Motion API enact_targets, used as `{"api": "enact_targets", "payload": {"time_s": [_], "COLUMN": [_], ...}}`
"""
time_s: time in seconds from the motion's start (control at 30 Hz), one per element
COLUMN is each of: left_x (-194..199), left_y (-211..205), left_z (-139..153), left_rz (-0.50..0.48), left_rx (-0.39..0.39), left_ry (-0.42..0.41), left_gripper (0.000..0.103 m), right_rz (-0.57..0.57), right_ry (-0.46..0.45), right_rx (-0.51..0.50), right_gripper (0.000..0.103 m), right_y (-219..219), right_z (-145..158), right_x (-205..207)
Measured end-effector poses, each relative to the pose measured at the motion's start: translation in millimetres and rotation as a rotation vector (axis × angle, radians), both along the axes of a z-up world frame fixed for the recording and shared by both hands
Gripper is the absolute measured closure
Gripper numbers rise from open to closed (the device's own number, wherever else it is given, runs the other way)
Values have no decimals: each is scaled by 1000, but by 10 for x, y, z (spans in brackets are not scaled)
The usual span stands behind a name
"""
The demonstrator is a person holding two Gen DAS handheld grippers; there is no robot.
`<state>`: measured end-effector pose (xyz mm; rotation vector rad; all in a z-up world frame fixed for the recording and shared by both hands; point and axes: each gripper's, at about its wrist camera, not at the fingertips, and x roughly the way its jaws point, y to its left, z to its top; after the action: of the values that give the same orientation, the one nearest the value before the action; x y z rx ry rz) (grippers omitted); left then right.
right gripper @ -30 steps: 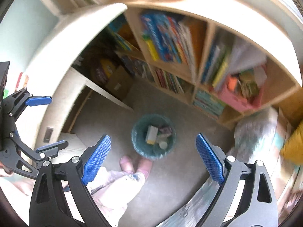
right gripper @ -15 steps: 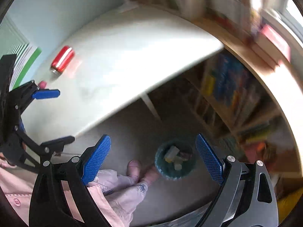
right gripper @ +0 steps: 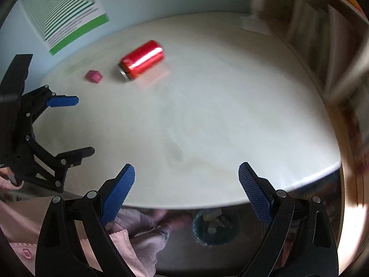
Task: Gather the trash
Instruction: 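Swing both open tools back over the table, then approach the magenta box with the left tool while the right tool approaches the red can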
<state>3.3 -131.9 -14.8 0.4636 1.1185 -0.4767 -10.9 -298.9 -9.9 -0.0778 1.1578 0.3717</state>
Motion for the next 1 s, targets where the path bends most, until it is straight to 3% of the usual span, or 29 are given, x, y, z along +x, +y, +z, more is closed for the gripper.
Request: {"api": "enact_targets", "payload": {"time_s": [0.17, 0.5, 1.0], "left_x": [127, 339, 744], "left_y": [387, 892, 1425], "left_z": [17, -6, -105], "left_rz": [90, 175, 162], "left_rx": [9, 41, 109], "left_ry": [-11, -18, 3], "left_gripper": [7, 7, 7], "right_rz": [123, 263, 376], "right_ry": [-9, -5, 18], "right_rx": [-20, -54, -102], "right_gripper": [12, 12, 12], "right_y": [383, 916, 1329], "right_z": [58, 64, 32], "right_x": [225, 594, 1059]}}
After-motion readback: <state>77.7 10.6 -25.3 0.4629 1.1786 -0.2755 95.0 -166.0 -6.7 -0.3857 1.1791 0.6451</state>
